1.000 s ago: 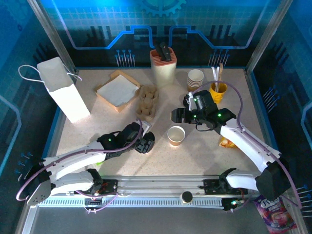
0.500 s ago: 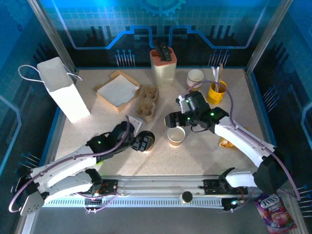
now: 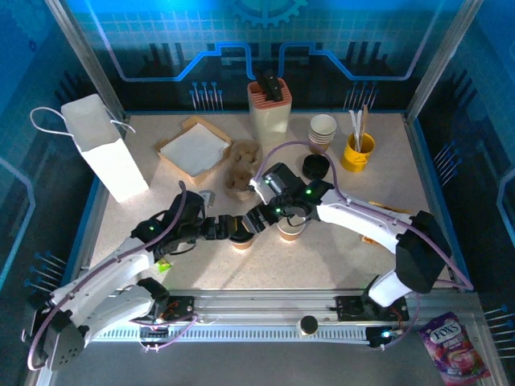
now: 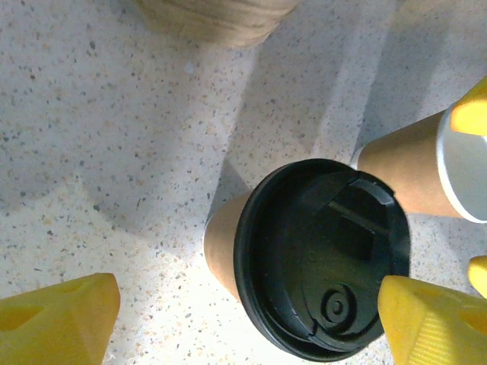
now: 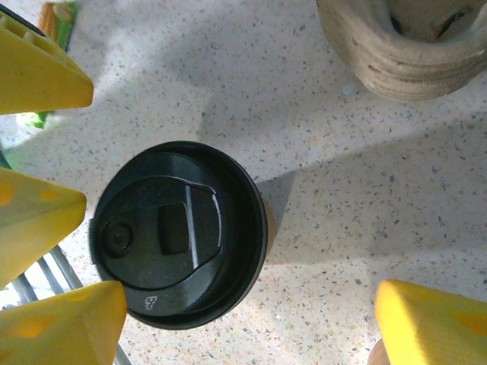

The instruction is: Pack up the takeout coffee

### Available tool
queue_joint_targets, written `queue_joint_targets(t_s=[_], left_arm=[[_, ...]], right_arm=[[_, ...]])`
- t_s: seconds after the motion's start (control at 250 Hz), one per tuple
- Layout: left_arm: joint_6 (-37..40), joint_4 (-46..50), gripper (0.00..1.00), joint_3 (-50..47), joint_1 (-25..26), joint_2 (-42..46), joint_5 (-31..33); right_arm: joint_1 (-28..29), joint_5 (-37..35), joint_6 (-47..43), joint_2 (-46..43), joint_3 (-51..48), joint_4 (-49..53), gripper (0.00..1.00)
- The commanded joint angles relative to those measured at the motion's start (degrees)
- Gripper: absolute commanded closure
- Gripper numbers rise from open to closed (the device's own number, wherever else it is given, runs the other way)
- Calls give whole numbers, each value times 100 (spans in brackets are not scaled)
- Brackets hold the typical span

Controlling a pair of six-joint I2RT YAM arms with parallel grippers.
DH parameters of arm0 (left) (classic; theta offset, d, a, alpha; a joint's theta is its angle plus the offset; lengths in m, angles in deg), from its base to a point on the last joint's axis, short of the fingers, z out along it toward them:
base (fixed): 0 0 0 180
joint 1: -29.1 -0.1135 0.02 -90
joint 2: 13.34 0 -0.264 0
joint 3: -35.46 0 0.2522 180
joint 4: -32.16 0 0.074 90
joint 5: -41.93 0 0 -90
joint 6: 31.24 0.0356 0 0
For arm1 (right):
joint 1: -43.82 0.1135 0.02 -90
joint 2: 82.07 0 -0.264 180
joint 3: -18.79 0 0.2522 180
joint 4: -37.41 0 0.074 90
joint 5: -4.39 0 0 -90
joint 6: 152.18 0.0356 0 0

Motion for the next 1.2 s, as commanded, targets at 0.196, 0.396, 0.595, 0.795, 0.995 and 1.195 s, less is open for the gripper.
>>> queue_joint_targets(t_s=[0.196, 0.396, 0.595, 0.795, 0.995, 1.195], left_arm=[[-154, 133, 16, -63, -43, -294, -103], [-220, 192, 16, -179, -42, -395, -40], [-342, 200, 17, -284, -39, -464, 37], [-356, 151, 17, -245, -36, -612, 14], [-558, 351, 19, -445, -30, -682, 219], [-753, 330, 21, -748, 84, -590, 352]], right_arm=[[165, -171, -223, 330, 112, -131, 16], [175, -318, -331, 386, -126, -164, 16], [172, -470, -428, 460, -323, -169, 16], [171, -645, -533, 546, -427, -91, 17], [167, -812, -696, 610, -758, -183, 18], [162, -816, -704, 536, -960, -297, 19]])
